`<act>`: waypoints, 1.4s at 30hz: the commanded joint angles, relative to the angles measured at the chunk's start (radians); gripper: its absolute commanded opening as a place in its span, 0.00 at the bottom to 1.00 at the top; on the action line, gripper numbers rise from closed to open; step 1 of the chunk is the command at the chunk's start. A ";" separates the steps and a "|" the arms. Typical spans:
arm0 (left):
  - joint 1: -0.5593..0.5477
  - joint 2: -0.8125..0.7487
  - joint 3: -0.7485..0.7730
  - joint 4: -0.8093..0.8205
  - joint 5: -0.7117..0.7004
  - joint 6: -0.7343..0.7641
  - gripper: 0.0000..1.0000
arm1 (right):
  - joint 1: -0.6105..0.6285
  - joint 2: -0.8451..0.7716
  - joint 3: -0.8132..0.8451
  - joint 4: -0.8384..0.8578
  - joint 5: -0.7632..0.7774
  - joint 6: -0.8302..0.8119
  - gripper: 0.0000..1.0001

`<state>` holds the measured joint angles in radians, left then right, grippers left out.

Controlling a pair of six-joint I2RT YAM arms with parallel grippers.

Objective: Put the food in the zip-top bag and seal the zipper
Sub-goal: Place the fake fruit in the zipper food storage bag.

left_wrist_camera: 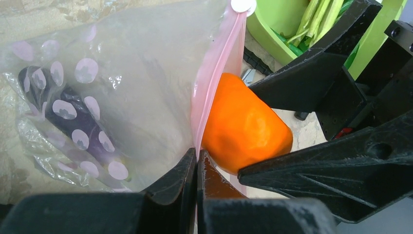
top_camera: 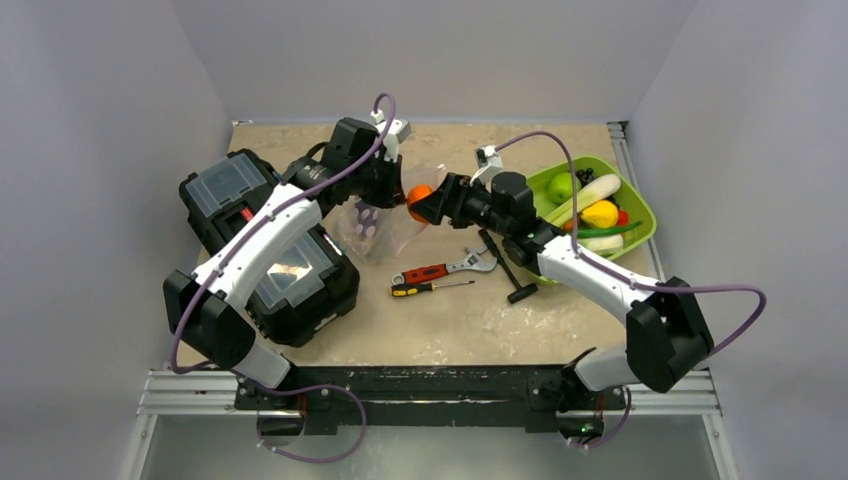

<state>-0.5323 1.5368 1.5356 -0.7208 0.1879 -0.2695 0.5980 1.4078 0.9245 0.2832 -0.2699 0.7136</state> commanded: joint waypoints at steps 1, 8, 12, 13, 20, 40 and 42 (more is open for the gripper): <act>-0.008 -0.041 0.020 0.037 0.035 0.007 0.00 | 0.019 0.001 0.087 -0.070 0.064 -0.034 0.67; -0.009 -0.050 0.018 0.037 0.033 0.009 0.00 | 0.025 0.013 0.130 -0.133 0.096 -0.047 0.83; -0.009 -0.053 0.016 0.039 0.033 0.008 0.00 | 0.026 0.016 0.137 -0.153 0.113 -0.052 0.85; -0.009 -0.054 0.016 0.040 0.033 0.008 0.00 | 0.025 0.018 0.142 -0.162 0.117 -0.055 0.85; -0.009 -0.071 0.011 0.044 0.026 0.012 0.00 | 0.035 0.020 0.176 -0.218 0.150 -0.081 0.91; -0.009 -0.054 0.017 0.032 0.004 0.013 0.00 | 0.042 -0.089 0.197 -0.275 0.203 -0.145 0.92; -0.008 -0.048 0.022 0.026 0.001 0.015 0.00 | 0.043 -0.116 0.197 -0.282 0.216 -0.168 0.92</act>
<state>-0.5381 1.5066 1.5356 -0.7200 0.1970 -0.2691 0.6365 1.3750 1.0733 0.0010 -0.1066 0.6010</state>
